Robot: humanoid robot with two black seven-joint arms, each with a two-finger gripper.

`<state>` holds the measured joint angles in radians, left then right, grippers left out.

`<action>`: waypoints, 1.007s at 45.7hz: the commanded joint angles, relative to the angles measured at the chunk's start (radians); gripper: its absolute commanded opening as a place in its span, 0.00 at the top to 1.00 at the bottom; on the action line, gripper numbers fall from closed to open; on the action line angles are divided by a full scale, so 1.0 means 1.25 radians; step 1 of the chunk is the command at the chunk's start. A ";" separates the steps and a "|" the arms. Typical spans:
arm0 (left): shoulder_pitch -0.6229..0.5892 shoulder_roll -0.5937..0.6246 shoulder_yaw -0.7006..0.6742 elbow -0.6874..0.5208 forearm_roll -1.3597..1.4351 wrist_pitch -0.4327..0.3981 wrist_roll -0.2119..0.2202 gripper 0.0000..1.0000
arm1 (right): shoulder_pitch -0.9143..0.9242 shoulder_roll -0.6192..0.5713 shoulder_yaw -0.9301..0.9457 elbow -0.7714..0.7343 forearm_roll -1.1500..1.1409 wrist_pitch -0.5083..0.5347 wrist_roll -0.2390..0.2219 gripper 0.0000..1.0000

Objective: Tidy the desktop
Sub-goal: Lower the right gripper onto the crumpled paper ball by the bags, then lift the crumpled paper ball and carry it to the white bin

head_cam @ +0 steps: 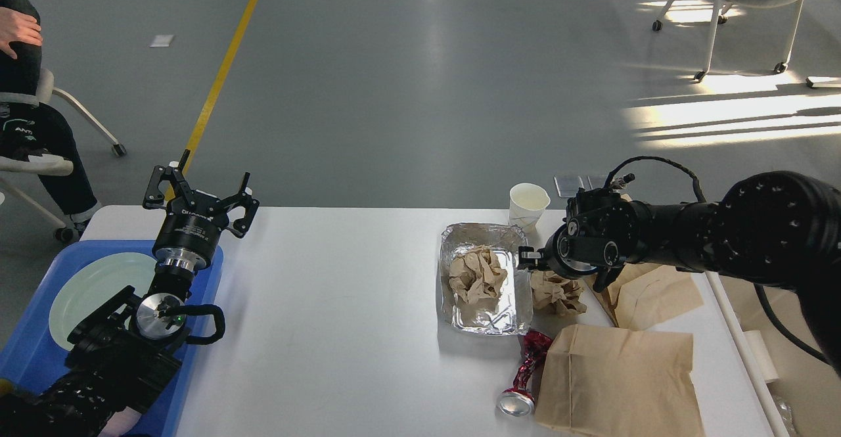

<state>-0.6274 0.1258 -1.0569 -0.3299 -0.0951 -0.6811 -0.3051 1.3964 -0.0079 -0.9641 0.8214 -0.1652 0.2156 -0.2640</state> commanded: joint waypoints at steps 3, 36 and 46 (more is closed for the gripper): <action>0.000 0.000 0.000 0.000 0.000 0.000 0.000 0.04 | 0.008 -0.017 -0.006 0.030 0.001 0.041 0.001 0.23; 0.000 0.000 0.000 0.000 0.000 0.000 0.000 0.04 | 0.014 -0.037 0.014 0.063 0.001 0.077 0.006 0.29; 0.000 0.000 0.000 0.000 0.000 0.000 0.000 0.04 | 0.013 -0.035 0.014 0.067 0.001 0.077 0.007 0.41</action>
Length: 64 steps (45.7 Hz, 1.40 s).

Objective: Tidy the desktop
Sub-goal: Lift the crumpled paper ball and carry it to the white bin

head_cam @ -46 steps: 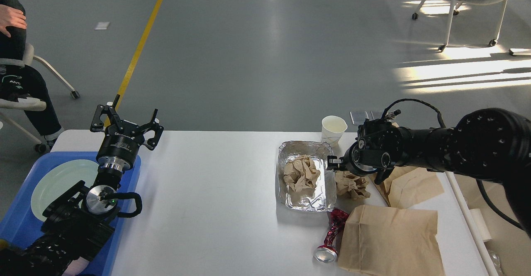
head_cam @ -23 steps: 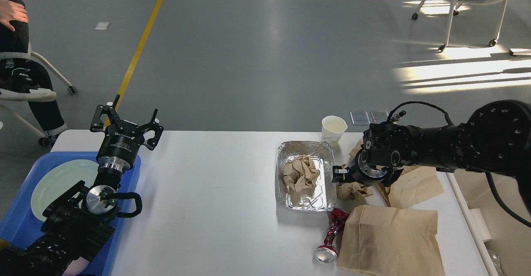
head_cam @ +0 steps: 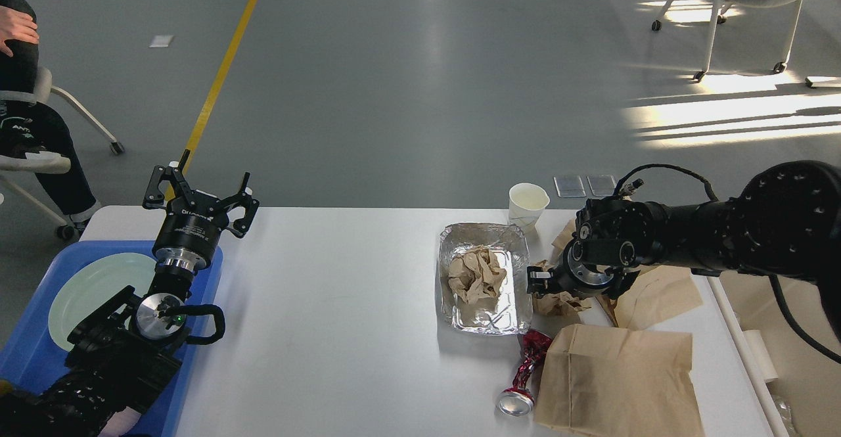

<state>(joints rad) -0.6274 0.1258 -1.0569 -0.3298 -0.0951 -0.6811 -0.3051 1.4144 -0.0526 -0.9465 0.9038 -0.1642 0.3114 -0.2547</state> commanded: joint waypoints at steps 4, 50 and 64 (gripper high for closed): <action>0.000 0.000 0.000 0.000 0.000 0.000 0.000 0.04 | 0.000 0.000 0.000 0.002 0.000 0.000 0.000 0.51; 0.000 0.000 0.000 0.000 0.000 0.000 0.000 0.04 | 0.199 -0.257 0.093 0.100 0.007 0.228 0.002 0.92; 0.000 0.000 0.000 0.000 0.000 0.000 0.000 0.04 | 0.396 -0.406 0.144 0.146 0.004 0.270 0.002 0.92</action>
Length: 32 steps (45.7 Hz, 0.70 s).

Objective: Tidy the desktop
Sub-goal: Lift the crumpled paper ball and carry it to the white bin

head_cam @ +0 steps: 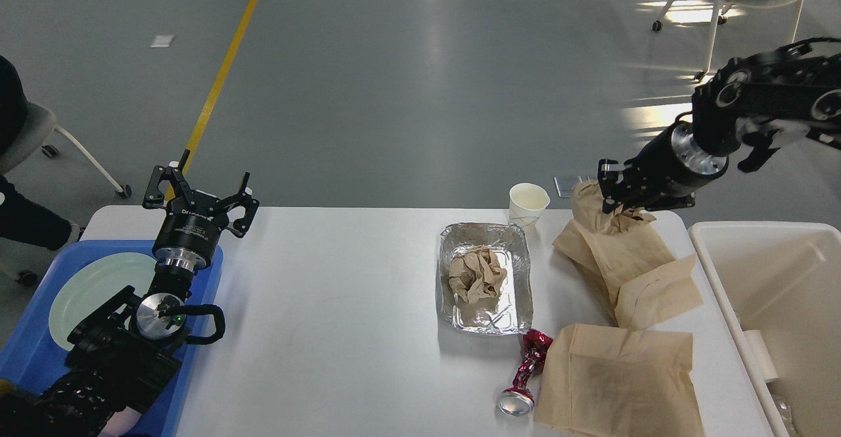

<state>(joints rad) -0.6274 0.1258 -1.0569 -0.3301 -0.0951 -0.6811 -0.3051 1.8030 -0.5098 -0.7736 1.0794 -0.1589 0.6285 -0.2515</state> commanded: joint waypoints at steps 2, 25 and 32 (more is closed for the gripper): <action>0.000 0.000 0.000 0.000 0.000 0.000 0.000 0.04 | 0.118 -0.057 0.007 0.005 0.001 0.035 0.000 0.92; 0.000 0.000 0.000 0.000 0.000 0.000 0.000 0.04 | 0.056 -0.179 0.027 -0.171 -0.002 0.059 -0.001 0.92; 0.000 0.000 0.000 0.000 0.000 0.000 0.000 0.04 | -0.107 -0.198 0.027 -0.254 0.003 -0.022 -0.001 0.92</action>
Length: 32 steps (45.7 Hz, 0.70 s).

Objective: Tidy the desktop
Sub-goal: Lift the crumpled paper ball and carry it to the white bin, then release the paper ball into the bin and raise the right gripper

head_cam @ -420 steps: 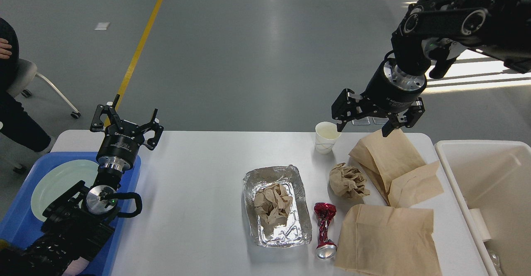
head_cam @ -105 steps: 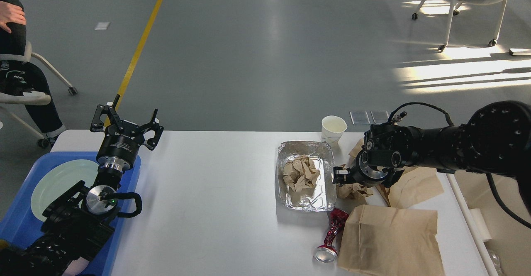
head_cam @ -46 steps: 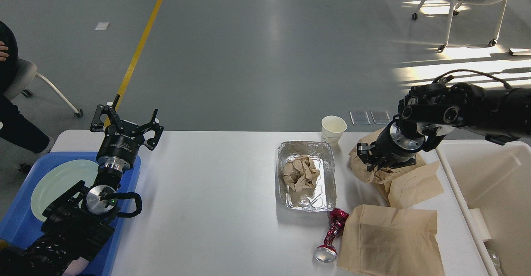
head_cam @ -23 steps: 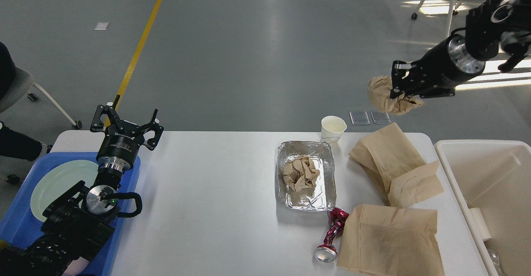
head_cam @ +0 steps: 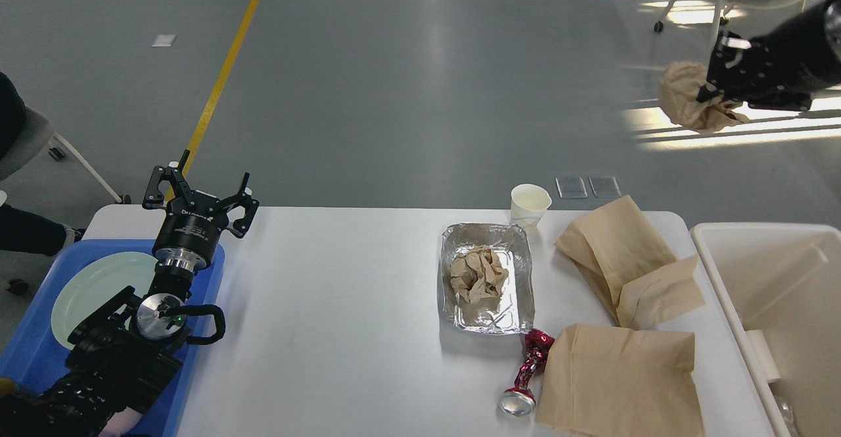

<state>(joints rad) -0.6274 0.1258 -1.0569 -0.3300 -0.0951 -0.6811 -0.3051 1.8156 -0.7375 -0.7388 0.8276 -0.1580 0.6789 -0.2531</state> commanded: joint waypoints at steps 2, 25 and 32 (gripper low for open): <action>0.000 0.000 0.000 0.000 0.000 0.000 0.000 0.04 | -0.159 -0.024 0.000 -0.057 0.002 -0.102 0.000 0.92; 0.000 0.000 0.000 -0.001 0.000 0.000 0.000 0.04 | -0.570 0.035 -0.003 -0.155 0.002 -0.463 0.000 0.24; 0.000 0.000 0.000 -0.001 0.000 0.000 0.000 0.04 | -0.628 0.082 -0.003 -0.212 0.002 -0.509 0.000 0.00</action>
<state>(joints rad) -0.6274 0.1258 -1.0569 -0.3302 -0.0951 -0.6811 -0.3051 1.0809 -0.6755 -0.7424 0.6086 -0.1547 0.0803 -0.2529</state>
